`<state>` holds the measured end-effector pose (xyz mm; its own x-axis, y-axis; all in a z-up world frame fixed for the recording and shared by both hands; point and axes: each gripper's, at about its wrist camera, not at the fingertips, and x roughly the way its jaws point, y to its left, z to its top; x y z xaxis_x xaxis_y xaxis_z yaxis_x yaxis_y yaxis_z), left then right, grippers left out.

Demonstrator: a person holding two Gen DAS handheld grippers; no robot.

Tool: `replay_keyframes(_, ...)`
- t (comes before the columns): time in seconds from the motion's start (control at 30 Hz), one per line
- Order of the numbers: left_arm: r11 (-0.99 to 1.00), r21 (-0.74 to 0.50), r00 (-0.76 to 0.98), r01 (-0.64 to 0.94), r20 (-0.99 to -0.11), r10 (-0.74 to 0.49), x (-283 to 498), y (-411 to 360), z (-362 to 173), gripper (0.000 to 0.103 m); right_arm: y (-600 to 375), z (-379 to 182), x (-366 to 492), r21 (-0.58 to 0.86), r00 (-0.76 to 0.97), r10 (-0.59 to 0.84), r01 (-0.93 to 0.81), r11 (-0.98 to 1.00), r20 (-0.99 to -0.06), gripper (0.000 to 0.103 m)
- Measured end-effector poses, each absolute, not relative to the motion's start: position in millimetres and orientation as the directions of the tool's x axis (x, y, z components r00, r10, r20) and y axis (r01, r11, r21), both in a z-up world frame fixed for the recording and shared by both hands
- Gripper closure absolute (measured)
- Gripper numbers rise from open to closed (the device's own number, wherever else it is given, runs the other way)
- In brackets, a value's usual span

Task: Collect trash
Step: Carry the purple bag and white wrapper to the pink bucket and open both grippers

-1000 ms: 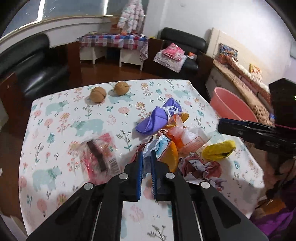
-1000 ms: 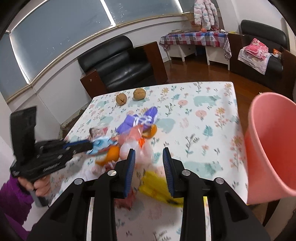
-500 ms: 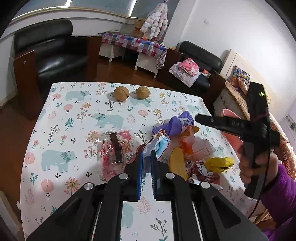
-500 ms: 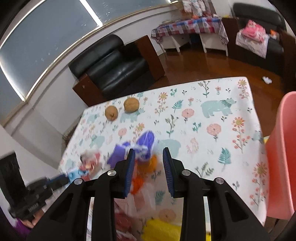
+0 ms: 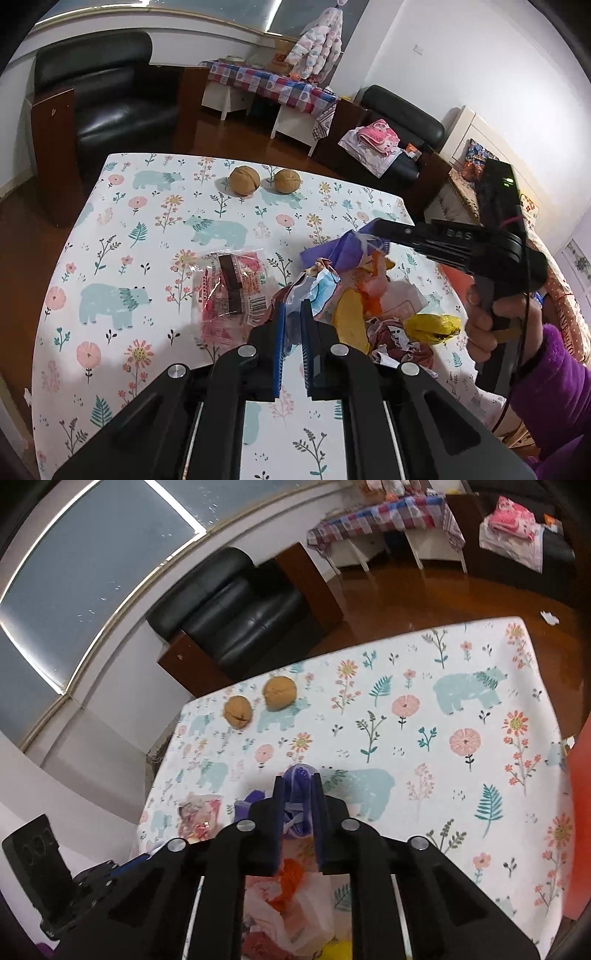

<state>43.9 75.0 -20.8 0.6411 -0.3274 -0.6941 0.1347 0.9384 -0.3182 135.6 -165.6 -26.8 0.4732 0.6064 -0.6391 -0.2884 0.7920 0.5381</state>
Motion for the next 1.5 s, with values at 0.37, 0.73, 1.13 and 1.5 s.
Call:
replay_keyframes(0.37,0.939,-0.318,0.683,0.13,-0.658,-0.317,33,64,4,0.095,-201,30,84,0.509,0.613,0.578,-0.309,0.803,-0.539,0.09)
replay_keyframes(0.73,0.93,-0.311,0.694,0.197,-0.625,-0.356,28,23,31,0.095,-258,39,51,0.524,0.7,0.516,-0.234,0.819,-0.494,0.09)
replay_keyframes(1.13,0.889,-0.3,0.639,0.346,-0.618,-0.458,47,-78,49,0.095,-336,38,24,0.479,0.809,0.342,-0.085,0.873,-0.479,0.09)
replay_keyframes(1.5,0.856,-0.283,0.568,0.432,-0.652,-0.502,75,-178,36,0.095,-400,31,7,0.337,0.863,0.081,0.107,0.936,-0.498,0.09)
